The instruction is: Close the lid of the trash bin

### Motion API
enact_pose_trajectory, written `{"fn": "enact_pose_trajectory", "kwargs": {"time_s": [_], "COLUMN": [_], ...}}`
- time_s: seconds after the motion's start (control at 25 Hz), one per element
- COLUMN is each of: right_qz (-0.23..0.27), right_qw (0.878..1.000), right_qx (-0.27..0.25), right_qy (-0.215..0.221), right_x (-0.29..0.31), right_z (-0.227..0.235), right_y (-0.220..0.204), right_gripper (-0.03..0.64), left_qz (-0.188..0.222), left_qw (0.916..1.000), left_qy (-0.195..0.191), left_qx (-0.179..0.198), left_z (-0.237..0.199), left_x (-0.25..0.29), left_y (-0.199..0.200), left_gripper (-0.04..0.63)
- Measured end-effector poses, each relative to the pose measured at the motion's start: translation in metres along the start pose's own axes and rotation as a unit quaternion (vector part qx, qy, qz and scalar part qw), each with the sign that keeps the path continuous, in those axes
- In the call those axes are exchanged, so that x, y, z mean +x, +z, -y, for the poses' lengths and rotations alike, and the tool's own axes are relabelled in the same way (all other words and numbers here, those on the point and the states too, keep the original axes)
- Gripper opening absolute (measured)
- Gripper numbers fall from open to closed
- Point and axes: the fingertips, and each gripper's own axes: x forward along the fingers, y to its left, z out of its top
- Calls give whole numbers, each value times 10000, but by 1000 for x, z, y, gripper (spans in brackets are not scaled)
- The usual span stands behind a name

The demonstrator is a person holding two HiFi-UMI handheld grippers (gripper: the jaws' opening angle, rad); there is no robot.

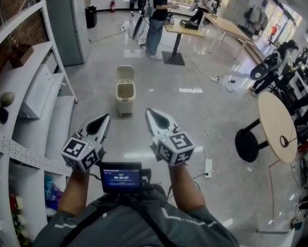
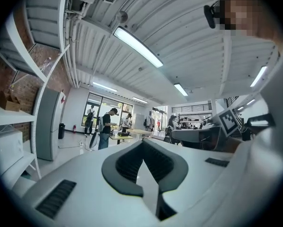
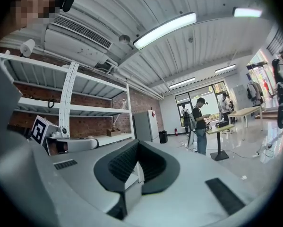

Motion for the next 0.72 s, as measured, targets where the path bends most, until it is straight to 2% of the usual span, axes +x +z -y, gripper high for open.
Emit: {"fn": "enact_pose_trajectory", "kwargs": {"time_s": [0.4,0.72], "right_qz": [-20,8], "right_qw": [9997,9991], "right_qx": [78,79], "right_qy": [250,406], "right_x": [39,90], "right_z": [66,87], "right_y": [5,13], "right_gripper": [2,2], "left_qz": [-80,-6], "left_qw": [9995,9978], "left_qy": [300,660], "left_qx": [73,76], "left_z": [-18,-66], "left_x": [65,91], "left_y": [4,13], "left_gripper": [-3,-3]}}
